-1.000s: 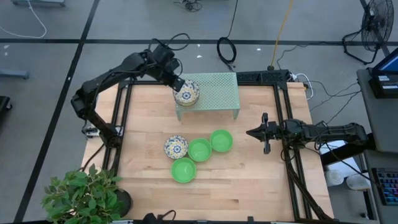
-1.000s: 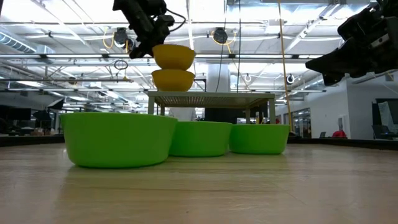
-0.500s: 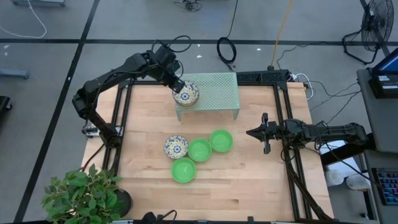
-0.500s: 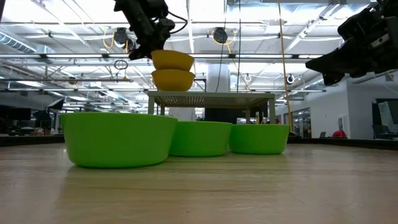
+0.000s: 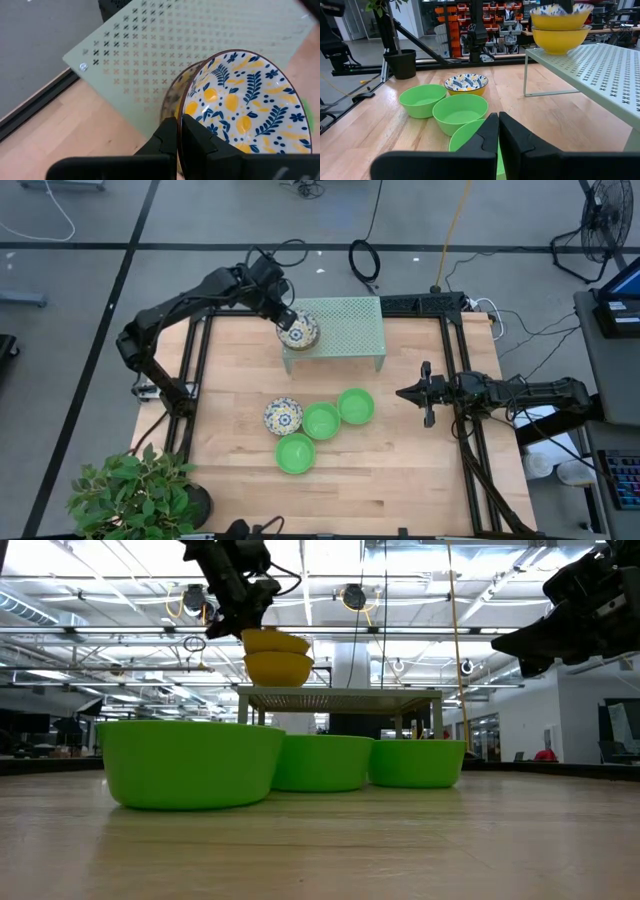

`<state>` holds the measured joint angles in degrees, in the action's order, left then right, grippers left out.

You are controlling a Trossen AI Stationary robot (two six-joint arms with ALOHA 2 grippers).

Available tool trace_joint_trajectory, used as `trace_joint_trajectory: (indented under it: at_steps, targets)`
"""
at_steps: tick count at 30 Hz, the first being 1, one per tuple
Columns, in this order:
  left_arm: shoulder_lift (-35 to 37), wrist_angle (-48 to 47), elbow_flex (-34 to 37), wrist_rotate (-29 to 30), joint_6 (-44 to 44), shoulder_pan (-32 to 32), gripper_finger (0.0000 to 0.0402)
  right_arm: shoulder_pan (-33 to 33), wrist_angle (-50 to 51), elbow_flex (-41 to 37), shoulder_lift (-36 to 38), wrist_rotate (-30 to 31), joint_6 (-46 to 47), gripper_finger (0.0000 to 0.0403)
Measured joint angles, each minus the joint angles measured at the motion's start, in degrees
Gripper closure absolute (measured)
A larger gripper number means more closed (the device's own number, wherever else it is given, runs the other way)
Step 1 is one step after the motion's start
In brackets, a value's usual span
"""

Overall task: Pick & Place Mini bowls
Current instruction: Stack the bottom white patterned bowl on top of the white patterned bowl on the shelf

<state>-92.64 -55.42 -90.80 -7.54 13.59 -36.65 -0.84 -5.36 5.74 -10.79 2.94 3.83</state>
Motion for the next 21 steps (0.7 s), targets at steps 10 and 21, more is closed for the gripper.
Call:
trace_joint_trajectory:
  at_steps: [10,21]
  targets:
    - [0.0,2.8,4.0,-0.2,0.0,-0.4,0.0392,0.0,0.0,0.0,0.0,0.0,0.0,0.0403]
    - [0.0,2.8,4.1,0.1,0.5,-0.2,0.039,0.0,0.0,0.0,0.0,0.0,0.0,0.0403]
